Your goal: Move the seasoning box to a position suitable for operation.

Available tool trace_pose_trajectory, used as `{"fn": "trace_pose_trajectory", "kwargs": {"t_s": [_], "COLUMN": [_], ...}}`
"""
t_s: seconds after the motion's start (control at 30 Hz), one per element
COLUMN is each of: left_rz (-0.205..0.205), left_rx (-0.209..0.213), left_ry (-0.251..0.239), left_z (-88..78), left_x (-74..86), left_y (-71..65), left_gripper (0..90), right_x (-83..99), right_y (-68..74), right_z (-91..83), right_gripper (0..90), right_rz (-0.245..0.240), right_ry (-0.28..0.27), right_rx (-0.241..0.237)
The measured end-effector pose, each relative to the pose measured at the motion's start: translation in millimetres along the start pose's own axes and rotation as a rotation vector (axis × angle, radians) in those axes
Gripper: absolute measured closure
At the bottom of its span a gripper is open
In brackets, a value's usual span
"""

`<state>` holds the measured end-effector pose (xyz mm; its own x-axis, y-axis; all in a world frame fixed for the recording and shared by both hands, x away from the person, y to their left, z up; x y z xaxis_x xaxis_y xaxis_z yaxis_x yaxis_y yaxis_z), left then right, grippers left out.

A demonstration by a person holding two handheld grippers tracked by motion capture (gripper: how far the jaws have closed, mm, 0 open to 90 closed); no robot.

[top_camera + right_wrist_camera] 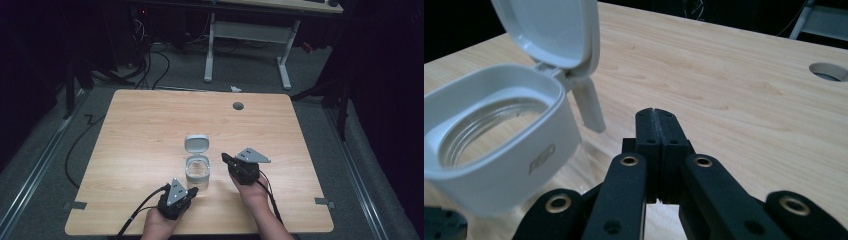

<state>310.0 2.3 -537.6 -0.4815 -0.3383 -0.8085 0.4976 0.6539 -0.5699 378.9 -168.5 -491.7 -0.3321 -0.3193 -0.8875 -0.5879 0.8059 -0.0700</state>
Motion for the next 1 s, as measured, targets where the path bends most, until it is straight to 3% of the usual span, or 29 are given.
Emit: {"fn": "trace_pose_trajectory", "kwargs": {"t_s": [0.3,0.53,1.0], "left_rz": [-0.019,-0.024,-0.027], "left_rx": [-0.003,-0.016,-0.007], "left_ry": [-0.019,-0.035,-0.026], "left_z": [0.2,1.2,0.5], "left_x": [-2.4,-3.9,-3.4], "left_y": [3.6,4.9,4.3], "left_gripper": [90.0,90.0,89.2], "right_x": [-25.0,-48.9,-68.5], "right_y": [-9.4,-8.5,1.3], "right_z": [24.0,38.0,38.4], "right_gripper": [90.0,90.0,90.0], "right_rz": [0.001,-0.014,-0.032], "right_ry": [-0.007,-0.029,-0.067], "right_rx": [0.008,0.016,-0.009]}}
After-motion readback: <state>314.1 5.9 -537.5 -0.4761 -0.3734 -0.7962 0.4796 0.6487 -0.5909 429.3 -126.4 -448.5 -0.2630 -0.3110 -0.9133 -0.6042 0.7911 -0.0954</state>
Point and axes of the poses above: each handheld gripper's, and its own axes: z roughly forward along the jaws, x roughly out of its underside, y roughly to its left, the point moved 3 cm from there along z, roughly forward along the jaws, and after that the axes turned 7 degrees about -z, right-handed, at the moved point
